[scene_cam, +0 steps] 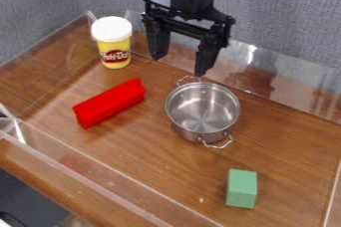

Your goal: Put red object to the right side of the table

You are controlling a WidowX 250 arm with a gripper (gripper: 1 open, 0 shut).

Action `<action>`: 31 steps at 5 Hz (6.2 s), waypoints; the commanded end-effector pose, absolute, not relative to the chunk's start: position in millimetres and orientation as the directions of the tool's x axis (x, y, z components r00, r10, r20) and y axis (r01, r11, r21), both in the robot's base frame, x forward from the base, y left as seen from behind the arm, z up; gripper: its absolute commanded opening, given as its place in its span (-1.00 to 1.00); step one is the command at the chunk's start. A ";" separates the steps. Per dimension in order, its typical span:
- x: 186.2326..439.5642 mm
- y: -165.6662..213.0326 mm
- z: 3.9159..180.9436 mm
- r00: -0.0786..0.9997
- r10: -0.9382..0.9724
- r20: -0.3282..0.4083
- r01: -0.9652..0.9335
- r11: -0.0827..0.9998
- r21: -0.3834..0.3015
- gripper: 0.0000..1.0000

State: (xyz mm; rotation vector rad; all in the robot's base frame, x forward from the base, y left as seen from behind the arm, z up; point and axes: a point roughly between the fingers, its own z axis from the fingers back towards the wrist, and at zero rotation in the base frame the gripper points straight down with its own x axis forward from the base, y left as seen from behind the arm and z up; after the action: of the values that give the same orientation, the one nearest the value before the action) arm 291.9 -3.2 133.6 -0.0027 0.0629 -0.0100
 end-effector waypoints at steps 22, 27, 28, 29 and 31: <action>253.8 113.1 69.6 0.998 -0.057 0.034 0.058 0.998 -0.025 1.00; 249.2 113.7 46.2 0.995 -0.101 0.003 0.101 0.994 -0.045 -1.00; 248.3 113.0 48.9 0.995 -0.098 0.013 0.099 0.994 -0.049 1.00; 250.0 117.2 46.8 0.996 -0.092 0.010 0.092 0.995 -0.046 1.00; 251.8 115.5 44.0 0.995 -0.097 0.013 0.098 0.994 -0.050 1.00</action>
State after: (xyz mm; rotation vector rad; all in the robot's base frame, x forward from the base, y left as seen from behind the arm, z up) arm 245.8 111.0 35.0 -0.0729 0.0217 -0.0962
